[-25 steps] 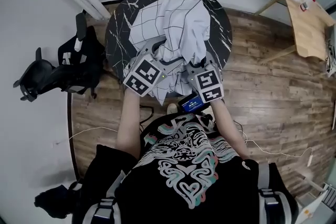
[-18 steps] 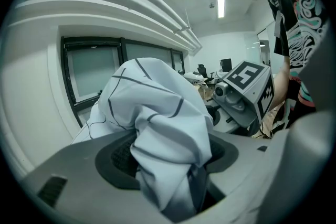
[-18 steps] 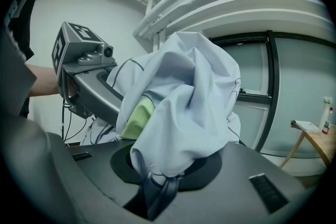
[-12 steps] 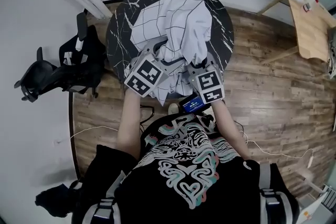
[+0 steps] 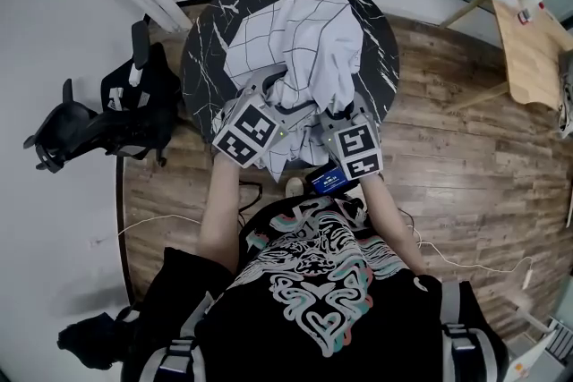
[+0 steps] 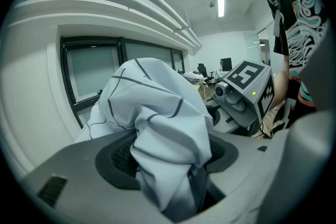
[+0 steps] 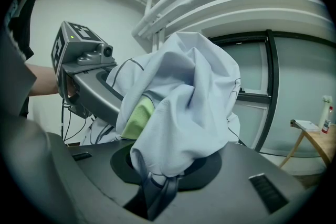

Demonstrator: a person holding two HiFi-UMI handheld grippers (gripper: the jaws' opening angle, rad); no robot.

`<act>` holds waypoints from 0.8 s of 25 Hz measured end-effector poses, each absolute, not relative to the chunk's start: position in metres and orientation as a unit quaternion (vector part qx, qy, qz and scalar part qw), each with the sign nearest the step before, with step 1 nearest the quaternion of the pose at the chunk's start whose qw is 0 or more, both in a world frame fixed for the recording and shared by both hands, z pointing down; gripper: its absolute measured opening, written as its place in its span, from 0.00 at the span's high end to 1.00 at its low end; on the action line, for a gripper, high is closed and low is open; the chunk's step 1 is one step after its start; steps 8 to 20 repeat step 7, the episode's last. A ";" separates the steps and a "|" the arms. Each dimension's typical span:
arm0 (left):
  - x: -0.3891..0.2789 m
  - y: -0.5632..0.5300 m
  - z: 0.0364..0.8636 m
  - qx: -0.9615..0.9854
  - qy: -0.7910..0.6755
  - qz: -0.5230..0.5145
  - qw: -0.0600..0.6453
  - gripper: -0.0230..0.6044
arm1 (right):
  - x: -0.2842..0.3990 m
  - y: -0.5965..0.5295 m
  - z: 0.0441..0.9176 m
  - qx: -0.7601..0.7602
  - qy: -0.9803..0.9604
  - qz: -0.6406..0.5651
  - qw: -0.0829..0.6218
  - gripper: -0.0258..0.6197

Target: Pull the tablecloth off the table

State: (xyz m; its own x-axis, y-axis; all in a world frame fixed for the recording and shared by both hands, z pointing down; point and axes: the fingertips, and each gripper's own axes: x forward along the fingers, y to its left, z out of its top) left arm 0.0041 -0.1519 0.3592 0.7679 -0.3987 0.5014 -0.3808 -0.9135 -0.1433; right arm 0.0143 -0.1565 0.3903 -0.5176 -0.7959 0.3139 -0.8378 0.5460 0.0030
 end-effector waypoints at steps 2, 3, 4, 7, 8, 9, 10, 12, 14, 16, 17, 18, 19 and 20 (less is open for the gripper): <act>0.005 -0.152 0.360 -0.940 0.207 -0.271 0.017 0.42 | 0.015 -0.156 0.391 0.470 -0.868 0.075 0.140 0.77; 0.005 -0.151 0.360 -0.940 0.207 -0.272 0.017 0.43 | 0.015 -0.156 0.391 0.470 -0.868 0.075 0.140 0.77; 0.005 -0.150 0.361 -0.939 0.208 -0.272 0.016 0.43 | 0.015 -0.155 0.392 0.470 -0.868 0.075 0.141 0.77; 0.004 -0.147 0.362 -0.939 0.209 -0.272 0.016 0.42 | 0.015 -0.152 0.392 0.469 -0.869 0.073 0.142 0.77; 0.004 -0.147 0.362 -0.939 0.209 -0.272 0.016 0.42 | 0.015 -0.152 0.392 0.469 -0.869 0.073 0.142 0.77; 0.004 -0.147 0.362 -0.939 0.209 -0.272 0.016 0.42 | 0.015 -0.152 0.392 0.469 -0.869 0.073 0.142 0.77; 0.004 -0.147 0.362 -0.939 0.209 -0.272 0.016 0.42 | 0.015 -0.152 0.392 0.469 -0.869 0.073 0.142 0.77; 0.004 -0.147 0.362 -0.939 0.209 -0.272 0.016 0.42 | 0.015 -0.152 0.392 0.469 -0.869 0.073 0.142 0.77; 0.004 -0.147 0.362 -0.939 0.209 -0.272 0.016 0.42 | 0.015 -0.152 0.392 0.469 -0.869 0.073 0.142 0.77; 0.004 -0.147 0.362 -0.939 0.209 -0.272 0.016 0.42 | 0.015 -0.152 0.392 0.469 -0.869 0.073 0.142 0.77; 0.004 -0.147 0.362 -0.939 0.209 -0.272 0.016 0.42 | 0.015 -0.152 0.392 0.469 -0.869 0.073 0.142 0.77; 0.004 -0.147 0.362 -0.939 0.209 -0.272 0.016 0.42 | 0.015 -0.152 0.392 0.469 -0.869 0.073 0.142 0.77; 0.004 -0.147 0.362 -0.939 0.209 -0.272 0.016 0.42 | 0.015 -0.152 0.392 0.469 -0.869 0.073 0.142 0.77; 0.004 -0.147 0.362 -0.939 0.209 -0.272 0.016 0.42 | 0.015 -0.152 0.392 0.469 -0.869 0.073 0.142 0.77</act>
